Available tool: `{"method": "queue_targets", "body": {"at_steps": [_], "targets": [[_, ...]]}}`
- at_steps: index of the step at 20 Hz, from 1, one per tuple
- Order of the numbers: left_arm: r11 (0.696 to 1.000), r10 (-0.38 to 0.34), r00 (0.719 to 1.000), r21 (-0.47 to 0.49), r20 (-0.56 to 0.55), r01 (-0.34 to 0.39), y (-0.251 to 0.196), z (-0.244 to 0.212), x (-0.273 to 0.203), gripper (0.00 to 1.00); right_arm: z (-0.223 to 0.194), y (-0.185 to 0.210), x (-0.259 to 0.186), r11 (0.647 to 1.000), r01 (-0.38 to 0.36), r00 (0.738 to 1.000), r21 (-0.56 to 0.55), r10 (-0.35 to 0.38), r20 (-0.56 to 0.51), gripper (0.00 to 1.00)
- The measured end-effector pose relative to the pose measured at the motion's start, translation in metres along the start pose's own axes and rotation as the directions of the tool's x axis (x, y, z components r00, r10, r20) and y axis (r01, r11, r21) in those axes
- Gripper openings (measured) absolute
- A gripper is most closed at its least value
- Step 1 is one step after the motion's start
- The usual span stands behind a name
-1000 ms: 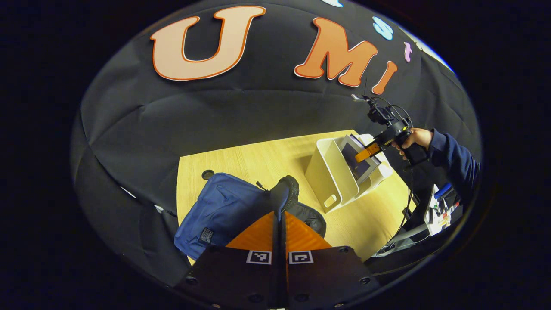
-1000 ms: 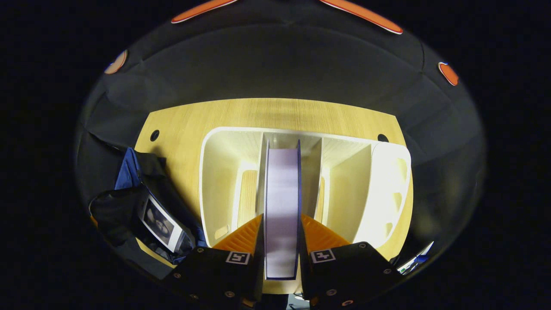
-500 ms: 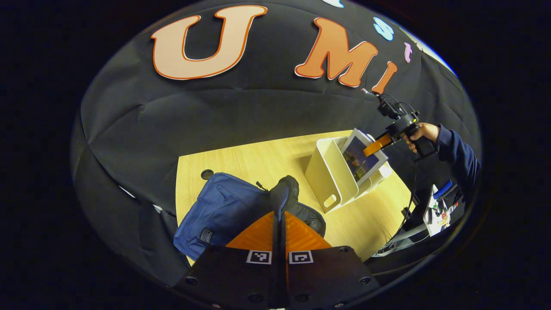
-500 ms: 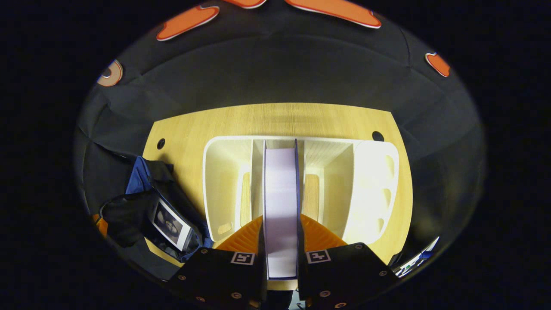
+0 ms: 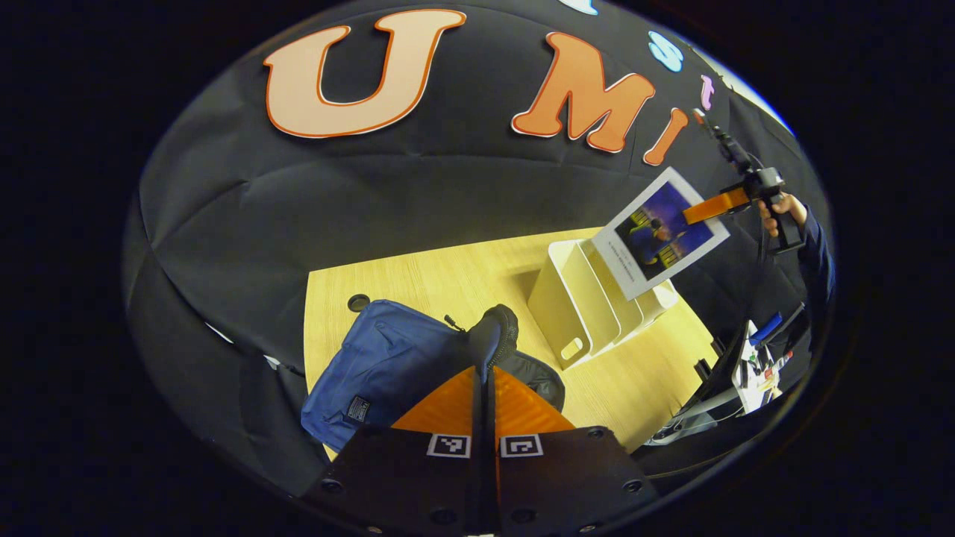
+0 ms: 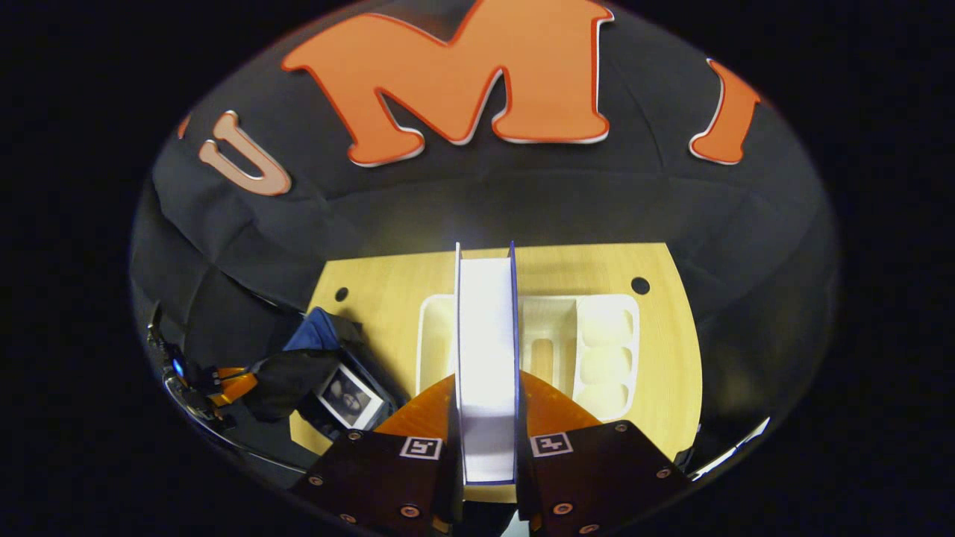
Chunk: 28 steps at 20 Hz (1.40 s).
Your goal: Open the schoolbag, grab two books from the bookshelf and put them into the schoolbag.
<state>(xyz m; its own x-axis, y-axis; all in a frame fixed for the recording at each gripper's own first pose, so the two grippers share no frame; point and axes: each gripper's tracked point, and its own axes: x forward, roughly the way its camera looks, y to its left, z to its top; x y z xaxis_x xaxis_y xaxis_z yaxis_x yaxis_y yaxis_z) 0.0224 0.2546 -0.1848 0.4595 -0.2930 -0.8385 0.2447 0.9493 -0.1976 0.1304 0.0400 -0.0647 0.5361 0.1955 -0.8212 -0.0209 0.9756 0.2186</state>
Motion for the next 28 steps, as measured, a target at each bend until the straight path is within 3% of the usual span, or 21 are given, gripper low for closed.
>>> {"method": "queue_targets", "body": {"at_steps": [4, 10, 14, 19, 26, 28], "targets": [[1.0, -0.003, 1.0, 0.005, -0.004, 0.003, 0.0, 0.0, 0.0, 0.01, 0.001, 0.026, -0.042, 0.997, -0.062, 0.995, -0.035, 0.065, 0.07, 0.28], [1.0, -0.007, 1.0, -0.015, 0.008, 0.007, -0.001, -0.001, -0.001, 0.01, -0.022, 0.076, -0.054, 0.983, -0.175, 0.981, -0.06, 0.179, 0.074, 0.28], [0.999, -0.013, 1.0, -0.04, 0.015, 0.014, -0.003, -0.003, 0.001, 0.0, -0.07, 0.124, -0.023, 0.957, -0.289, 0.957, -0.003, 0.289, -0.005, 0.28], [0.999, -0.018, 1.0, -0.043, 0.013, 0.018, -0.008, -0.005, 0.005, 0.0, -0.115, 0.164, 0.025, 0.926, -0.362, 0.925, 0.109, 0.371, -0.081, 0.28], [0.998, -0.02, 1.0, -0.065, 0.016, 0.021, -0.009, -0.006, 0.005, 0.01, -0.165, 0.199, 0.086, 0.883, -0.366, 0.908, 0.294, 0.408, -0.094, 0.28], [0.998, -0.021, 1.0, -0.064, 0.01, 0.022, -0.011, -0.008, 0.006, 0.0, -0.179, 0.213, 0.102, 0.854, -0.358, 0.905, 0.377, 0.417, -0.085, 0.27]]}}
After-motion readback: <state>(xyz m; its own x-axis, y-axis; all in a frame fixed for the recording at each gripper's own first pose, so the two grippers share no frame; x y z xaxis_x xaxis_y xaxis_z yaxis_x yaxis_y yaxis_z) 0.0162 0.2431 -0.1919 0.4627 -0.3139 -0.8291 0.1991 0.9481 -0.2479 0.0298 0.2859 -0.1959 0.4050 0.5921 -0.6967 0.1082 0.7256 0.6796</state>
